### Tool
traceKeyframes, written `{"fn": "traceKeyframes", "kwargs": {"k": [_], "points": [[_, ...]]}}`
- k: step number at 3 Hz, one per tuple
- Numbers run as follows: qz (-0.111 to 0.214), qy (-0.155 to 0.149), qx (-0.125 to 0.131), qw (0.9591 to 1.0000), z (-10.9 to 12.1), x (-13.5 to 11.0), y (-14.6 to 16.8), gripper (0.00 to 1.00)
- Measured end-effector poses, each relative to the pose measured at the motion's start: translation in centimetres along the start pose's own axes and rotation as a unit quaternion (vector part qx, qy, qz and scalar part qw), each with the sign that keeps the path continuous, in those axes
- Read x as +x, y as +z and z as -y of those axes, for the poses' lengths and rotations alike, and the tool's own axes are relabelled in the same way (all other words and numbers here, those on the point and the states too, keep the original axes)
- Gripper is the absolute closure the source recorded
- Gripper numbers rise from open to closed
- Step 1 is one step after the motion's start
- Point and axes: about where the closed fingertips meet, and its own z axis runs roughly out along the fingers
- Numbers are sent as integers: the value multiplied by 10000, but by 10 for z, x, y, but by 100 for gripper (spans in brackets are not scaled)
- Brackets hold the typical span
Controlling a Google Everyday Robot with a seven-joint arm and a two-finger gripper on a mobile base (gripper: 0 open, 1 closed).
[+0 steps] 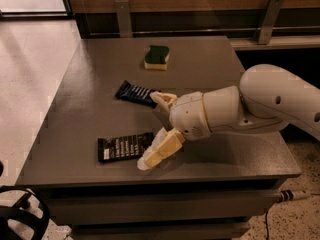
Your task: Pick rxbar chocolate
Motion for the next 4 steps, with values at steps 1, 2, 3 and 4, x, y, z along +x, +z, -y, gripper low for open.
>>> {"fn": "traceKeyframes", "kwargs": {"k": [1, 2, 3, 4], "points": [[-138, -122, -59, 9998, -9, -1, 15, 0], [-162, -203, -121, 9996, -14, 2, 28, 0], [-242, -277, -213, 9991, -17, 10, 41, 0], [-434, -417, -321, 9977, -20, 17, 52, 0]]}}
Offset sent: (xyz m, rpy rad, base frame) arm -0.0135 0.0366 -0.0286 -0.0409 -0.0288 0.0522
